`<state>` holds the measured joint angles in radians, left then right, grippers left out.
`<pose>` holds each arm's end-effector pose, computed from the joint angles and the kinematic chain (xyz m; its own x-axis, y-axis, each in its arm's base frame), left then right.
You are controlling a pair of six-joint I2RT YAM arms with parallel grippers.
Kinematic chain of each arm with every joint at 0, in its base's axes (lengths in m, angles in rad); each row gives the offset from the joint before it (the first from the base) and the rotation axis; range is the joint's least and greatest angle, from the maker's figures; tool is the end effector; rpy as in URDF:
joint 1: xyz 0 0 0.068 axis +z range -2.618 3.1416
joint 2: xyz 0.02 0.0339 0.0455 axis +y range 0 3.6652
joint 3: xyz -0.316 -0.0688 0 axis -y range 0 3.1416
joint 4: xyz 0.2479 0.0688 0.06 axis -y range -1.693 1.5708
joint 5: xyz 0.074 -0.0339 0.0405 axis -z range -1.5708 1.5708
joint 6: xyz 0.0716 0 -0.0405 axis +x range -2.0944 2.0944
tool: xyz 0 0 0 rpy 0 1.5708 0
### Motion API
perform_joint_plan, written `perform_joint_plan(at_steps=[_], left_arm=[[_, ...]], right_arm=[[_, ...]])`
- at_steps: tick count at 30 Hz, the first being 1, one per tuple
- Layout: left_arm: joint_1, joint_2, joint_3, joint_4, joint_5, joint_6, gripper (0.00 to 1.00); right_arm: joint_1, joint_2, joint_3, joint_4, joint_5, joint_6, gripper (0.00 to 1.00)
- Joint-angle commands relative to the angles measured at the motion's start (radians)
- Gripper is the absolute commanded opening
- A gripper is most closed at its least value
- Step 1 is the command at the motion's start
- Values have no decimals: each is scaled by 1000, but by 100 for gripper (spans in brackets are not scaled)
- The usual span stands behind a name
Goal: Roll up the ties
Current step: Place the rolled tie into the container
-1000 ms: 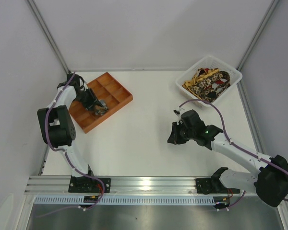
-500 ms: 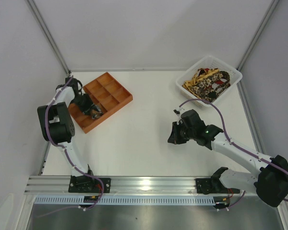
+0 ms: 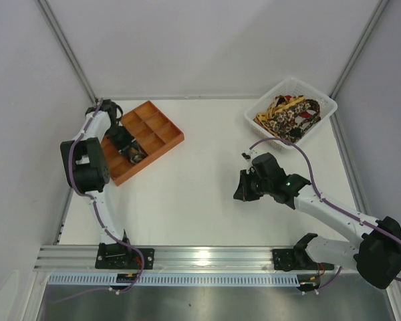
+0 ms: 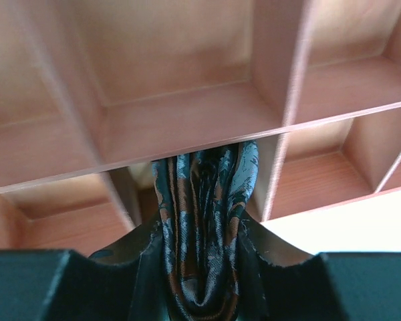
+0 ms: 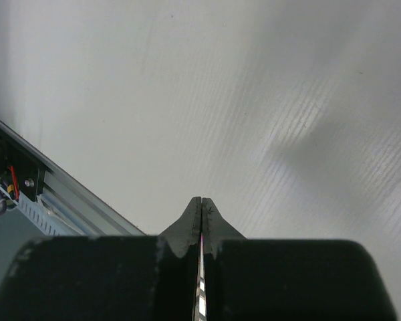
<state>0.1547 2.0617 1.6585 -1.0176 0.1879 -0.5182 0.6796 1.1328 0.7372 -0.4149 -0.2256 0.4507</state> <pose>0.4389 0.0549 0.2074 -0.7874 -0.6153 -0.0383 -0.5914 0.7715 -0.2345 0.1742 0.1614 0.2553 -0.8264 -0.1219 -0.5497 -0.4138 0.7936 0.4461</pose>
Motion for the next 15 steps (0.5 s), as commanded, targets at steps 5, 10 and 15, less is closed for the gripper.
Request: perform_joint_plan(at_steps=[5, 10, 15], left_arm=[[-52, 58, 158, -87, -83, -135, 1], [-52, 86, 146, -101, -125, -131, 0], [-49, 92, 100, -81, -177, -125, 0]], right_arm=[[-2, -5, 44, -1, 8, -9, 0], [-5, -2, 44, -5, 11, -10, 0], [-6, 2, 47, -7, 12, -12, 0]])
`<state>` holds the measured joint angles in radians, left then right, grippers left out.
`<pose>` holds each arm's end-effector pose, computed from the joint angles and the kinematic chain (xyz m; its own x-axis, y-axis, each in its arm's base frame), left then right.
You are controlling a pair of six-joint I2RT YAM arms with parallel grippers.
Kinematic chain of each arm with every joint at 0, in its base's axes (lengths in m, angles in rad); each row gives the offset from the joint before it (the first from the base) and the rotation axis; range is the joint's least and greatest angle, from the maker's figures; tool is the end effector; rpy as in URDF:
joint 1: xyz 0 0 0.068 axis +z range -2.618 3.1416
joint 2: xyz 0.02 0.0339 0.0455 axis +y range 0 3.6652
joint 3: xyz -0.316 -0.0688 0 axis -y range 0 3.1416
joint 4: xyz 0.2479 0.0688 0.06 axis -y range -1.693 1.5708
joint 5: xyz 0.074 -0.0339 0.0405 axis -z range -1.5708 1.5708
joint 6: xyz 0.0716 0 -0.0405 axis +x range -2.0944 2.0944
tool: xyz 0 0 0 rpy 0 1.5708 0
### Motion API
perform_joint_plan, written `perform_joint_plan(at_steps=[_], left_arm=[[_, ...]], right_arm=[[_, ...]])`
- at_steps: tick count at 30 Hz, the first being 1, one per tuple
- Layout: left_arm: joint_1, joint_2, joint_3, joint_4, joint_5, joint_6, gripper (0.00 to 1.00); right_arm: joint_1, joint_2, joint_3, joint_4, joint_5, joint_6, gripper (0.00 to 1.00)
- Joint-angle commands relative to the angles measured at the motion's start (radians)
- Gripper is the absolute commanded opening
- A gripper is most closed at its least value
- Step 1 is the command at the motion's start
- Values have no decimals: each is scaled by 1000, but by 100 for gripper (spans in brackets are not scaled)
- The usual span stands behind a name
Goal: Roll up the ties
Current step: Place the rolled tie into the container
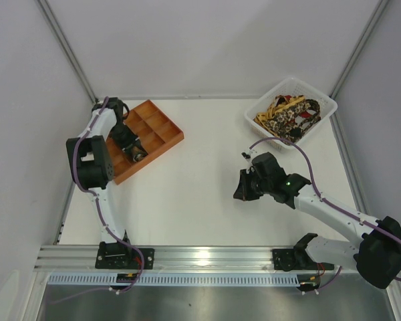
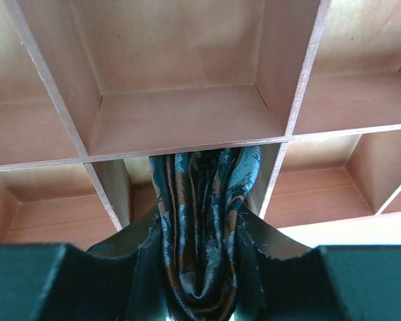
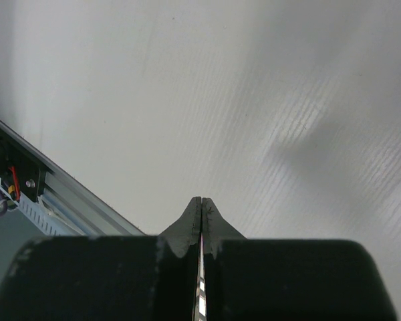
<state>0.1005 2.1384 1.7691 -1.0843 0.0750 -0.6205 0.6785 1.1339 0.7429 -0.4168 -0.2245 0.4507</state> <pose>0.4579 0.0408 0.2020 -0.7508 -0.6585 -0.0519 -0.6488 0.7500 -0.1285 0.1751 0.1616 0.2569 -0.8252 -0.1198 -0.5520 -0.4135 0.7939 0.4459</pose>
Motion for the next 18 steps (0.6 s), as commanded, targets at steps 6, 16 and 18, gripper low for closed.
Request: perform_joint_plan(at_steps=[6, 16, 18], left_arm=[[2, 49, -48, 11, -107, -18, 0], [11, 31, -111, 44, -130, -1, 8], [11, 8, -128, 60, -126, -1, 17]], right_arm=[[-7, 4, 41, 0, 2, -12, 0], [-17, 0, 33, -8, -6, -14, 0], [-19, -2, 36, -8, -6, -14, 0]])
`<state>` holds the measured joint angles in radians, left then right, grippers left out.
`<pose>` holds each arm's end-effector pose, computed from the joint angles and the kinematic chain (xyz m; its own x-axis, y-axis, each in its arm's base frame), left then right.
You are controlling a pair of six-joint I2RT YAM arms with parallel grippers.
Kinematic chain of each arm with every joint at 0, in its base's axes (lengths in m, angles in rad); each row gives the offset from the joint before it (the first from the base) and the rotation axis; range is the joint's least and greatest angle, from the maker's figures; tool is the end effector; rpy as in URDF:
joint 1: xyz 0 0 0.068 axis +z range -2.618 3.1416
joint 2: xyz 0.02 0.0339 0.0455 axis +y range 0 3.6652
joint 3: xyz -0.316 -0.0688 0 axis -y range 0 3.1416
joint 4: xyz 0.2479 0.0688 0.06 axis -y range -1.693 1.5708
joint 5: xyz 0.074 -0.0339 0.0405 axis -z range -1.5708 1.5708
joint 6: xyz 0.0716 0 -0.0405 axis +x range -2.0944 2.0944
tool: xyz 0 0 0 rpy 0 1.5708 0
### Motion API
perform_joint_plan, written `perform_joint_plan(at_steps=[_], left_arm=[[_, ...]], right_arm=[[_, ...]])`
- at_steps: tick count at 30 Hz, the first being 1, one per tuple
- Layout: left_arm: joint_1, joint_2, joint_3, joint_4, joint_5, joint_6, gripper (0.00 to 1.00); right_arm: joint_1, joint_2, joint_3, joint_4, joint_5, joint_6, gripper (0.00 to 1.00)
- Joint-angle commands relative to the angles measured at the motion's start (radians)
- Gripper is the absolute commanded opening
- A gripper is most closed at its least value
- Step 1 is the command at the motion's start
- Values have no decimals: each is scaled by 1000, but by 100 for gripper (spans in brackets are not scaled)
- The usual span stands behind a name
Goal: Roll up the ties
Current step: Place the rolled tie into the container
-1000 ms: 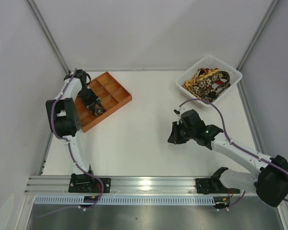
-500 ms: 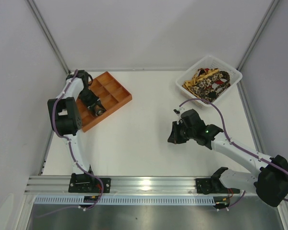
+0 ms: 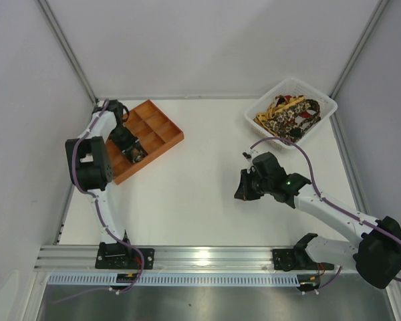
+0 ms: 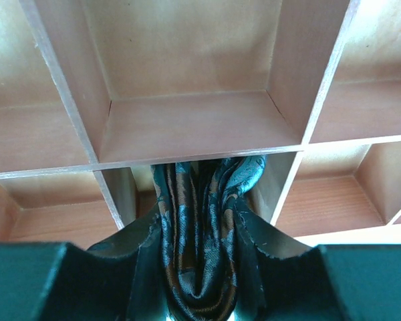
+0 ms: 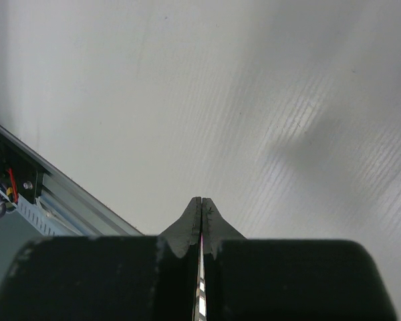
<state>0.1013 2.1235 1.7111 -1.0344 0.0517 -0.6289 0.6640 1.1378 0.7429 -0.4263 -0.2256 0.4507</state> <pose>0.4531 0.0423 0.1937 -0.7427 -0.6660 -0.0698 -0.6573 0.7449 -0.1142 0.1770 0.1588 0.2551 -0.8328 -0.1126 -0.5420 -0.3976 0.8029 0.4442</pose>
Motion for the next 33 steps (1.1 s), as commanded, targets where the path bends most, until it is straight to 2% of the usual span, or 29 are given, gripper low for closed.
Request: perform_joint_plan(at_steps=[1, 2, 8, 18, 21, 33], left_arm=[[9, 15, -86, 13, -102, 8, 20], [11, 9, -94, 19, -101, 6, 26], [11, -11, -126, 22, -125, 6, 44], [17, -30, -137, 19, -108, 24, 60], [21, -51, -140, 7, -111, 28, 74], [20, -146, -151, 4, -111, 35, 75]], right_arm=[[-4, -6, 38, -2, -6, -14, 0], [-6, -6, 36, -2, -6, -12, 0], [-6, -6, 33, 4, -15, -9, 0], [-14, -4, 32, 4, -20, -7, 0], [-12, -6, 32, 3, -21, -9, 0], [-14, -7, 27, 9, -27, -4, 0]])
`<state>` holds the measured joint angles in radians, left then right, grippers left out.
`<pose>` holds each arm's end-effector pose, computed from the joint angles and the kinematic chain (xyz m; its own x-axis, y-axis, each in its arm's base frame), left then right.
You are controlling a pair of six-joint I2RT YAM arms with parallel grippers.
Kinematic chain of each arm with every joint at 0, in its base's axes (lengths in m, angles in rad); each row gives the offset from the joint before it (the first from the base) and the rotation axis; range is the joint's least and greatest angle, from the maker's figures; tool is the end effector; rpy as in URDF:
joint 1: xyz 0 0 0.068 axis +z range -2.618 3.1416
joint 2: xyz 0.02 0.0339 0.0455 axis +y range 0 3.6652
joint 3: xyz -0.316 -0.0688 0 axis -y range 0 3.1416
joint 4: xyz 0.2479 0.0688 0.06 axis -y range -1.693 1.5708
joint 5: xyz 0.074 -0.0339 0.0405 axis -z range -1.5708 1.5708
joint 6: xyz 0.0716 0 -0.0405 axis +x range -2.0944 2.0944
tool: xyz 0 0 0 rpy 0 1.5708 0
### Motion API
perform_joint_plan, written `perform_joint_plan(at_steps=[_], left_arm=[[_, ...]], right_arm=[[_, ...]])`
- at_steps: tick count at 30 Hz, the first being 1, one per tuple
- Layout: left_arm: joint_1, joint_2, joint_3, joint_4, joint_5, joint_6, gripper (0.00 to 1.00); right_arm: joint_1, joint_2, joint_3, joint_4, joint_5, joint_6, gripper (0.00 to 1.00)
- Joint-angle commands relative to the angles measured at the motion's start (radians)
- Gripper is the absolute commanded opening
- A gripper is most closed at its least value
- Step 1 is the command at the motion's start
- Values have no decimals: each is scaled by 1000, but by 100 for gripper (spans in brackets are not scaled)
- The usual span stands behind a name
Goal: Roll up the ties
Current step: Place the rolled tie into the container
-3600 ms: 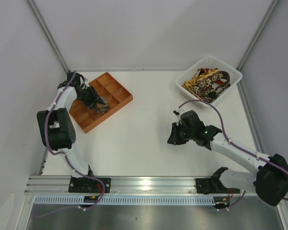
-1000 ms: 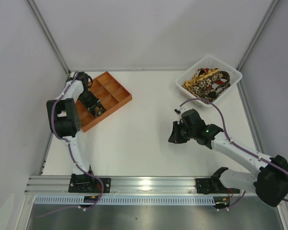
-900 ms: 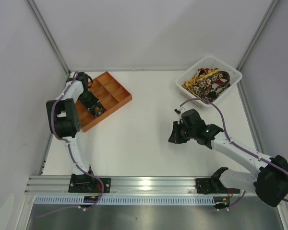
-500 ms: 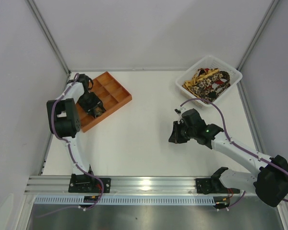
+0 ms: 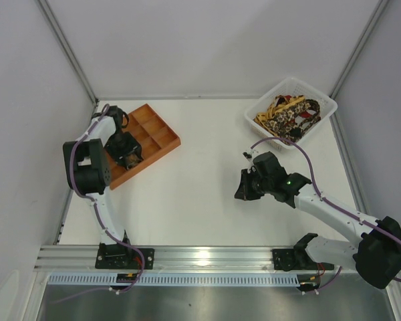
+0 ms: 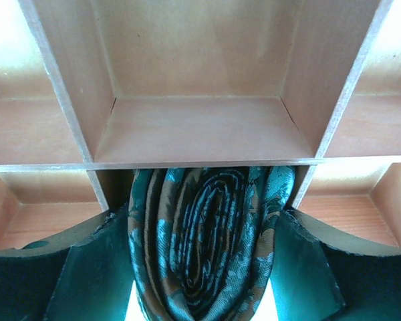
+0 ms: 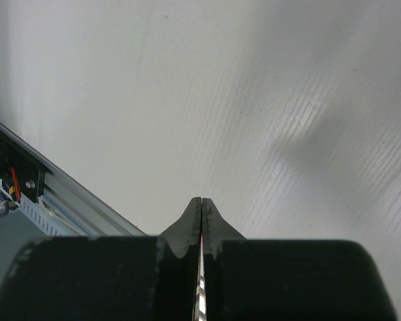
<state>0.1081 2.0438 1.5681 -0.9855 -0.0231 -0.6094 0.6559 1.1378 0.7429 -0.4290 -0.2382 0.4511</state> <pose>0.4251 0.0478 0.1899 -0.7471 -0.6567 -0.1028 -0.6561 0.7534 -0.0438 0.1774 0.1578 0.2550 -0.8371 -0.1096 -0.5359 -0.3942 0.8002 0.4520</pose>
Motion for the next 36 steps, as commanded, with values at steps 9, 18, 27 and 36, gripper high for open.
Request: perform_joint_plan(at_steps=[9, 18, 27, 36], left_arm=[[10, -135, -8, -64, -43, 2, 82], [8, -192, -37, -99, -93, -10, 92], [-41, -451, -83, -50, -11, 23, 100], [-238, -829, -348, 97, 137, 11, 100]], right_arm=[[-7, -3, 27, 19, -19, -3, 0], [-9, -6, 24, 13, -19, -3, 0], [-19, -9, 26, 19, -10, -12, 0], [-59, 48, 55, 21, -15, 1, 99]])
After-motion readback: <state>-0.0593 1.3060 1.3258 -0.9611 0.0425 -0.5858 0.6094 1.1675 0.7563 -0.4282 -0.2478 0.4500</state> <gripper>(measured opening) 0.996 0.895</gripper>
